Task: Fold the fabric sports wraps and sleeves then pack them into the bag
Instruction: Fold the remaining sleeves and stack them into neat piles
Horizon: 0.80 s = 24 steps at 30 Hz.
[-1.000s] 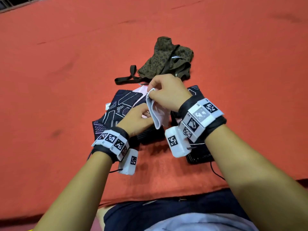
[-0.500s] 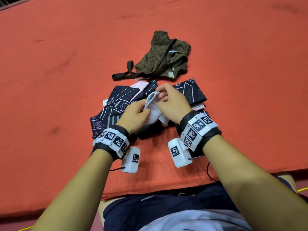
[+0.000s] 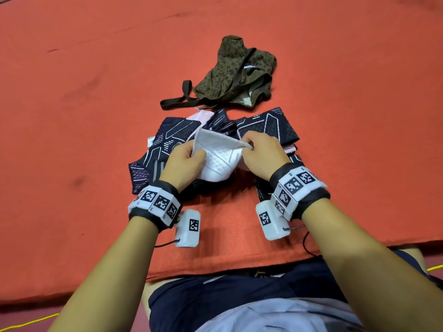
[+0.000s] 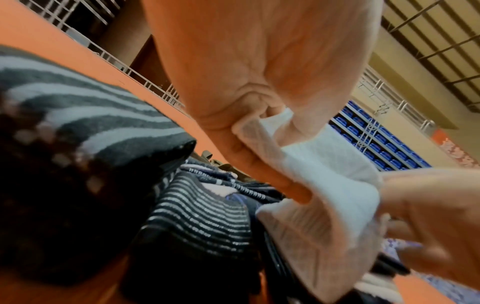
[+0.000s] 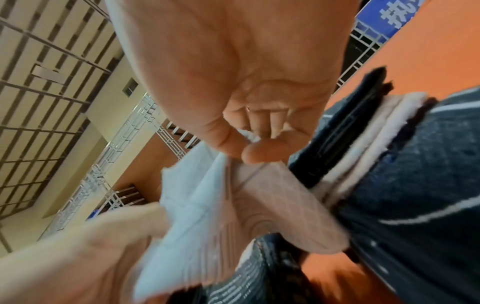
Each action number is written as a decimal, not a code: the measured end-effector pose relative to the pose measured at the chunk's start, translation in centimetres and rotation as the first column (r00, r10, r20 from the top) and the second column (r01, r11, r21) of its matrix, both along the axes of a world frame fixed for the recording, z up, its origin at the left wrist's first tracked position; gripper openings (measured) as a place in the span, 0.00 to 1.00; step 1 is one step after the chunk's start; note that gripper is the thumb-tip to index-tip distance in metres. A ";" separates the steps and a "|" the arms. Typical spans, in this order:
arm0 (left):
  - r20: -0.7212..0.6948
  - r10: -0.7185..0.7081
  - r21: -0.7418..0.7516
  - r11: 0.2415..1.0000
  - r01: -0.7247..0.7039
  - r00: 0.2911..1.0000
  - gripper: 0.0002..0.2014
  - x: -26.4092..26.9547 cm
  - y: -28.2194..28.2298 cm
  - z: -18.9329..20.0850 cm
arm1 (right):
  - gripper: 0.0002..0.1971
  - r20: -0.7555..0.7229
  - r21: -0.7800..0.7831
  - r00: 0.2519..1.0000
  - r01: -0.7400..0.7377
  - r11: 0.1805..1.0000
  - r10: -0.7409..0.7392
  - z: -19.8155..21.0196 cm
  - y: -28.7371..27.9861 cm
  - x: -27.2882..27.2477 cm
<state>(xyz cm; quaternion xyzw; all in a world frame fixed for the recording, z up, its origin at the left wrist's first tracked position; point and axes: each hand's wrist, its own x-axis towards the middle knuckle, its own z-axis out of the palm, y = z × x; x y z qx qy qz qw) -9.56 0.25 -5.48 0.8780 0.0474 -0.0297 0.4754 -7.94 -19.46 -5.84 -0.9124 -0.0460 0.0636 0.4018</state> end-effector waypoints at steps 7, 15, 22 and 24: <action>0.020 0.094 0.119 0.988 -0.096 0.995 0.06 0.1 1.6 -1.0 | 0.11 0.049 -0.084 0.994 -0.091 0.992 0.095 0.2 0.0 1.6; -0.083 0.043 0.192 0.981 -0.026 0.996 0.07 -0.3 2.7 -0.5 | 0.13 -0.215 -0.286 0.929 -0.356 0.890 0.302 -0.9 1.8 1.1; -0.259 -0.163 0.472 0.838 0.272 0.952 0.07 -1.2 2.4 -2.6 | 0.14 -0.123 -0.327 0.957 -0.289 0.900 0.263 -3.1 4.9 -1.2; -0.236 -0.147 0.485 0.839 0.248 0.960 0.07 -1.2 2.4 -2.7 | 0.10 -0.128 -0.335 0.961 -0.273 0.902 0.243 -3.5 5.3 -1.7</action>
